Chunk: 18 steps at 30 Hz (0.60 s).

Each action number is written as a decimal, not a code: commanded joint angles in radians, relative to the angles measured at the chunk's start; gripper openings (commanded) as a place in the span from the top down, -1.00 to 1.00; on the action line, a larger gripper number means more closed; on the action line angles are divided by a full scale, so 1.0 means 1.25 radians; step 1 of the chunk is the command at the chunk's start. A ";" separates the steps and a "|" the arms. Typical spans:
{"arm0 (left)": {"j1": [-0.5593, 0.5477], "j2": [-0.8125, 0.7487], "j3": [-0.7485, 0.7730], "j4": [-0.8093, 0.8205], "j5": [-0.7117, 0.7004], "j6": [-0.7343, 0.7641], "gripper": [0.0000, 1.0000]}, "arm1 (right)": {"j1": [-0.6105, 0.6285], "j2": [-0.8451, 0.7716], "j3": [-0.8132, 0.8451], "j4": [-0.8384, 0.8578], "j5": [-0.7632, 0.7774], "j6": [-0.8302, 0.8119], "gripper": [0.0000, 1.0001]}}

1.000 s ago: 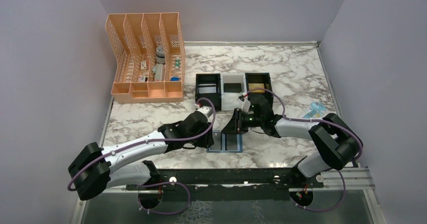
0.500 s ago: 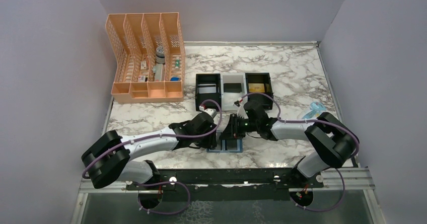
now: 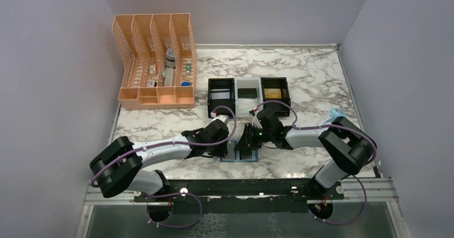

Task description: Take the credit cards out of the card holder

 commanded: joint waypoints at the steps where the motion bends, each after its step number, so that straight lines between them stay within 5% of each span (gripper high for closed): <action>1: -0.003 0.019 -0.015 0.013 0.000 0.007 0.40 | 0.007 0.021 0.025 -0.019 0.035 -0.010 0.57; 12: -0.003 0.039 -0.015 -0.003 0.000 0.008 0.55 | 0.007 0.030 0.053 -0.050 0.056 -0.021 0.75; 18: -0.003 0.040 -0.006 -0.007 -0.005 0.014 0.56 | 0.007 0.004 0.059 -0.109 0.105 -0.045 0.64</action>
